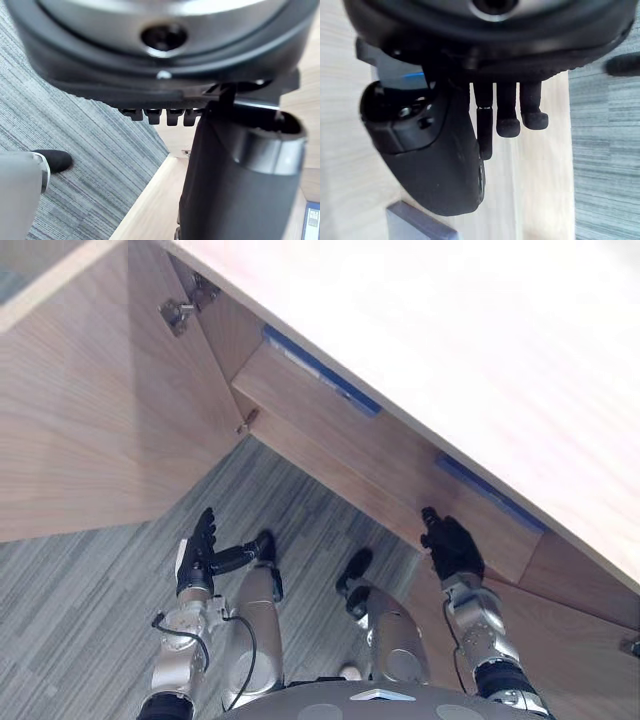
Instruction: Walk over to the cabinet, pick up the folder, carry it to the office cabinet, place the folder inside the office cabinet, then close the office cabinet door
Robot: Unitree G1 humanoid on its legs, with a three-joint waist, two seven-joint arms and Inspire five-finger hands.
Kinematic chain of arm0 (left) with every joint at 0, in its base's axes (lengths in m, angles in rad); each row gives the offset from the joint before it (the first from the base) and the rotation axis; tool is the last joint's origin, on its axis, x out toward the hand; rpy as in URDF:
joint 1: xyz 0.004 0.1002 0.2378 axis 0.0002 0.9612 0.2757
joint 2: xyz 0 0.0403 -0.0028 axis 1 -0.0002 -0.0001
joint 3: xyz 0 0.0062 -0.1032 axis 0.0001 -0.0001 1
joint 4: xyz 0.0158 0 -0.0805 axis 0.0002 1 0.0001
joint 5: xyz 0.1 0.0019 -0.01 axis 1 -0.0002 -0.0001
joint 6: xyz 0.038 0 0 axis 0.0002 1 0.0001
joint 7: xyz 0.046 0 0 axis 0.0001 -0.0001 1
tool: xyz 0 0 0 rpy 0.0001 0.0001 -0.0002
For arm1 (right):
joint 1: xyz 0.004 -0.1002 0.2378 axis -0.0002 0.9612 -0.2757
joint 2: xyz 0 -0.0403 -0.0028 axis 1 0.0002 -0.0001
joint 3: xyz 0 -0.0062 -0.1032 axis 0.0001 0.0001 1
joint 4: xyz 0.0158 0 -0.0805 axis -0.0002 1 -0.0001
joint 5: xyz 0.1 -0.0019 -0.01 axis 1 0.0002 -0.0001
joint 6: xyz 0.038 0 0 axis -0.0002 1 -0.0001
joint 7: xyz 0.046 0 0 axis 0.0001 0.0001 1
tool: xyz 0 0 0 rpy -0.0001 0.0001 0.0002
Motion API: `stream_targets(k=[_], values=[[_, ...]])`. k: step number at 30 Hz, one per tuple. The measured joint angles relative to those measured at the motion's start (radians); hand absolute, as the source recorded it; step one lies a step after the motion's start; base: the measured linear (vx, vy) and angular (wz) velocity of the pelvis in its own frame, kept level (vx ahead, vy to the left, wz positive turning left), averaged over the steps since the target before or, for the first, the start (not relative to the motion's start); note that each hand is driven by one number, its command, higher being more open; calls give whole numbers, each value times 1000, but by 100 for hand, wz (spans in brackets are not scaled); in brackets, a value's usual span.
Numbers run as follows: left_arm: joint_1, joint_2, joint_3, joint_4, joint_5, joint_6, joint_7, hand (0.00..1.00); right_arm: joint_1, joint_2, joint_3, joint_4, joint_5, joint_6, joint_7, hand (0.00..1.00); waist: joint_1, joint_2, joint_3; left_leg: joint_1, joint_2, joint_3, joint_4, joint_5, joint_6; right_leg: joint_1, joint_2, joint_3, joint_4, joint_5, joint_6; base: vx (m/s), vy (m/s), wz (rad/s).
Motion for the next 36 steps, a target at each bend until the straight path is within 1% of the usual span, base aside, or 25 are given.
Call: stream_targets(k=[2, 4, 6, 7, 8, 10, 11, 13, 15, 18, 21, 23, 25, 28, 29, 31, 32, 34, 36], values=[[0, 2, -1, 36, 28, 0, -1, 100, 1, -6, 31, 26, -40, 5, 19, 0, 0, 2, -25, 16, 0, 4, -14, 5, -1, 20, 12, 1, -38, 18, -1, 11, -3, -3], [0, 2, -3, 62, 49, 0, -6, 100, 0, -12, 66, 50, -69, 6, 26, 0, 2, 3, -35, 45, 0, 9, -35, 12, -4, 55, 24, 1, -83, 39, -4, 6, -18, -5], [1, 3, -3, 86, 63, 0, -11, 100, 1, -17, 93, 75, -72, 11, 39, 0, 4, 2, -53, 60, -1, 12, -54, 19, -7, 72, 33, 1, -114, 54, -5, 1, -26, -3], [1, 2, -5, 107, 67, 0, -13, 100, 3, -24, 118, 99, -102, 14, 45, 0, 4, 3, -72, 68, -2, 14, -67, 25, -10, 81, 39, 1, -135, 63, -7, 0, 0, 0], [1, 2, -5, 118, 74, 1, -14, 100, 2, -26, 129, 112, -125, 16, 46, 0, 5, 3, -78, 75, -2, 15, -73, 26, -11, 88, 42, 2, -145, 67, -8, 15, -36, -4], [1, 2, -10, 179, 107, 0, -16, 100, 4, -28, 172, 193, -234, 16, 50, 0, 14, 2, -105, 121, -4, 20, -109, 37, -19, 122, 49, 5, -169, 70, -10, 18, -47, -5], [1, 3, -12, 189, 111, 0, -16, 100, 5, -28, 178, 205, -249, 17, 50, 0, 16, 2, -109, 127, -4, 21, -115, 39, -19, 126, 49, 5, -173, 70, -11, 28, -32, -4], [-1, 0, -29, 259, 145, 1, -18, 100, 11, -27, 207, 286, -348, 20, 36, 0, 25, 5, -141, 164, -17, 23, -159, 56, -24, 144, 49, 7, -180, 69, -12, 37, -28, 0], [-3, -5, -36, 315, 157, 3, -19, 100, 15, -21, 218, 335, -411, 20, 18, 0, 25, 10, -158, 186, -20, 21, -179, 63, -26, 161, 51, 4, -190, 69, -12, 34, -33, 3], [-6, -5, -34, 396, 189, 20, -19, 100, 18, 4, 215, 402, -501, 30, -22, 0, 23, 13, -173, 246, -28, 19, -225, 80, -28, 201, 50, 3, -192, 63, -20, 17, -16, 3], [-4, -7, -34, 451, 191, 36, -17, 100, 29, 19, 212, 454, -540, 40, -49, 0, 23, 16, -203, 294, -42, 17, -278, 101, -28, 225, 43, 1, -192, 59, -21, 10, -4, 3], [-2, -8, -33, 478, 192, 42, -18, 100, 36, 39, 176, 471, -541, 43, -63, 0, 22, 15, -213, 333, -51, 18, -316, 117, -27, 244, 35, 1, -190, 48, -23, -1, 5, 2], [-1, -12, -33, 511, 221, 58, -23, 100, 36, 47, 142, 498, -581, 50, -76, 0, 21, 15, -238, 385, -66, 28, -385, 144, -24, 253, 23, 10, -183, 41, -14, -13, 36, -5], [-4, -16, -31, 548, 236, 62, -29, 100, 35, 56, 107, 513, -608, 63, -96, 0, 20, 17, -252, 435, -79, 38, -460, 174, -25, 261, 11, 17, -177, 36, -6, -17, 73, -14], [-17, -28, 5, 611, 291, 102, -38, 100, 32, 83, 13, 533, -627, 90, -115, 0, 5, 11, -279, 481, -98, 68, -511, 190, -18, 264, -6, 53, -174, 44, 14, -10, 124, -31], [-27, -28, 5, 628, 301, 105, -42, 100, 27, 87, -7, 535, -627, 94, -115, 0, -3, 11, -281, 486, -104, 76, -511, 189, -15, 268, -12, 63, -180, 57, 21, -11, 101, -27], [-50, -28, 5, 658, 319, 119, -47, 100, 19, 89, -41, 550, -628, 110, -115, 100, -3, 12, -282, 504, -117, 94, -511, 184, -11, 280, -16, 79, -190, 65, 29, -23, 71, -29], [-50, -28, 5, 659, 335, 122, -51, 100, 15, 89, -56, 551, -626, 112, -115, 100, -4, 14, -282, 516, -119, 107, -512, 179, -8, 282, -18, 94, -189, 67, 29, -16, 45, -23], [-56, -26, 2, 668, 342, 123, -55, 100, 16, 89, -62, 551, -625, 112, -115, 100, -14, 14, -283, 517, -122, 112, -512, 178, -6, 281, -21, 99, -189, 71, 30, -5, 22, -7]])
